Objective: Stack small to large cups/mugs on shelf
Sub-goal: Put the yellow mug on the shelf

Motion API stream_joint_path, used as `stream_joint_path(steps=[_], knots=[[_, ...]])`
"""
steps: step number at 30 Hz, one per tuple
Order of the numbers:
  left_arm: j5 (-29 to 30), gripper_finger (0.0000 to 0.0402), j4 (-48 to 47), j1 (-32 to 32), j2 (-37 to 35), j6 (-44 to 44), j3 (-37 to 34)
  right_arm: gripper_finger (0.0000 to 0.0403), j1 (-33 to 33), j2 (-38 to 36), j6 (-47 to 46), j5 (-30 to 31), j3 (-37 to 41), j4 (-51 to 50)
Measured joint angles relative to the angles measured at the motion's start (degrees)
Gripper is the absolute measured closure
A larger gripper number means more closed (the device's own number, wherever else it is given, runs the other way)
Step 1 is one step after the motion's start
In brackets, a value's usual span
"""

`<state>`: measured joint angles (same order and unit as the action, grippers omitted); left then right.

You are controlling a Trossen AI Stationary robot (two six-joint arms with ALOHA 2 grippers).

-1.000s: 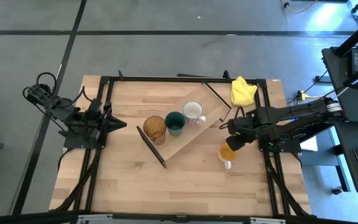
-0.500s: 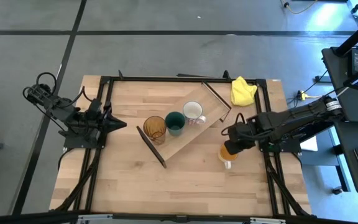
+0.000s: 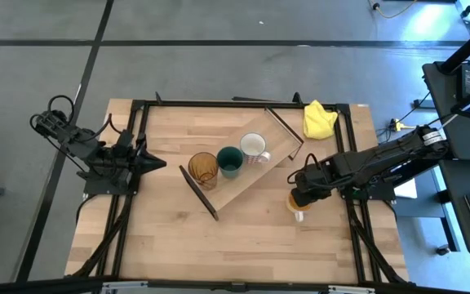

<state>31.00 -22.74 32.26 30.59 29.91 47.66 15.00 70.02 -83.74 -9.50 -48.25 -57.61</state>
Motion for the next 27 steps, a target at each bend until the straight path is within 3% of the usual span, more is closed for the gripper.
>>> stream_joint_path(steps=[8,14,19,27], knots=[[0.04,0.0401,0.00,0.01,0.00,0.00,0.00,0.0389,0.00,0.04,1.76,0.36,0.02,-1.46],[0.07,0.0401,0.00,-0.01,0.00,0.00,0.00,0.0369,-0.35,0.04,3.06,0.39,0.04,-1.48],[0.07,0.0401,0.00,-0.01,0.00,0.02,0.00,0.0391,-0.37,0.04,4.98,-0.09,-0.11,-1.55],[1.18,0.0401,0.00,0.00,0.02,0.05,0.00,0.0391,-1.31,0.02,9.59,-0.63,-4.33,-6.48]])
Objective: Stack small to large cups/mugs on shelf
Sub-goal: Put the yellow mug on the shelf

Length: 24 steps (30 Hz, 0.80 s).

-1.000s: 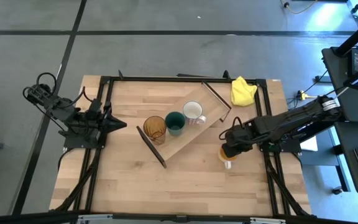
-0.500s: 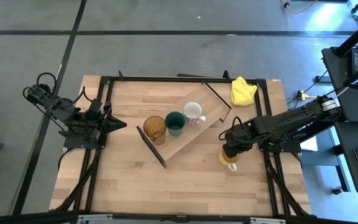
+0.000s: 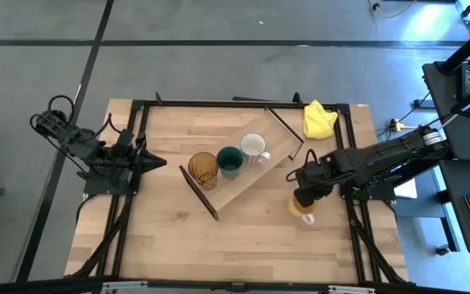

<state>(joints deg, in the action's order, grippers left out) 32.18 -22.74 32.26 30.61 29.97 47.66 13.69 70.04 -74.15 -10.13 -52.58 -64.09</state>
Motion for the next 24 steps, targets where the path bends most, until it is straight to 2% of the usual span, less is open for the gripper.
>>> stream_joint_path(steps=[5,14,20,24], knots=[[0.00,0.0401,0.02,0.00,0.00,0.86,0.00,0.0391,-1.94,-0.02,4.37,2.47,-8.63,-9.19],[0.31,0.0401,0.02,0.00,-0.02,0.97,0.00,0.0391,-10.09,0.20,14.85,18.94,-28.98,-24.15],[0.45,0.0401,0.08,0.01,-0.02,1.01,0.00,0.0391,-19.82,3.61,31.07,25.67,-38.50,-25.50],[1.09,0.0401,0.09,0.01,-0.01,1.33,0.00,0.0391,-26.77,8.85,45.53,25.73,-44.00,-25.42]])
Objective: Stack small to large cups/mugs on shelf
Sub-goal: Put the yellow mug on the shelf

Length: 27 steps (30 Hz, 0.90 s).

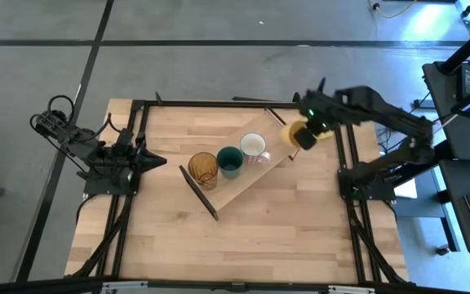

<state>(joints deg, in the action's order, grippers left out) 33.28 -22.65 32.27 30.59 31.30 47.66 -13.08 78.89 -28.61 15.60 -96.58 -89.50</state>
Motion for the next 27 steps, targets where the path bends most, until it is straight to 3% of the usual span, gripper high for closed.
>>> stream_joint_path(steps=[8,17,27], knots=[[0.34,0.0401,0.02,-0.01,0.01,1.17,0.00,0.0390,-11.72,12.77,19.90,-12.70,-12.69,1.49],[0.83,0.0401,0.02,-0.02,0.02,1.59,0.00,0.0390,-16.98,24.17,30.57,-24.15,-23.89,-0.60],[2.00,0.0401,-0.01,-0.02,0.02,1.65,0.00,0.0390,-17.08,26.41,32.07,-19.97,-24.13,-0.56]])
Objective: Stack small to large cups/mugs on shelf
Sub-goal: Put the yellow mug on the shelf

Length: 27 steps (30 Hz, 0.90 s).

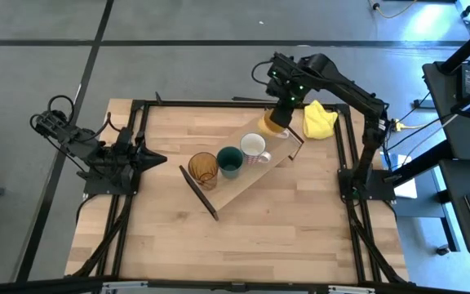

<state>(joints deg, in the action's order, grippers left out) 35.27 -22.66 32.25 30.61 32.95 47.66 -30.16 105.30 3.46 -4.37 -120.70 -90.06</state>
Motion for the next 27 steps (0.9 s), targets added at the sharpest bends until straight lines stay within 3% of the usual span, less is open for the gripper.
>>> stream_joint_path(steps=[7,17,27], knots=[[0.66,0.0401,-0.01,0.02,0.00,-0.02,0.00,0.0390,0.01,-0.95,-2.98,-1.89,0.00,0.00],[1.28,0.0401,-0.11,0.02,0.00,-0.07,0.00,0.0389,0.76,-1.40,-10.69,1.07,0.02,0.04],[1.30,0.0401,-1.35,0.02,-0.01,-0.50,0.00,0.0389,2.87,-6.94,-5.49,-1.28,1.01,0.31]])
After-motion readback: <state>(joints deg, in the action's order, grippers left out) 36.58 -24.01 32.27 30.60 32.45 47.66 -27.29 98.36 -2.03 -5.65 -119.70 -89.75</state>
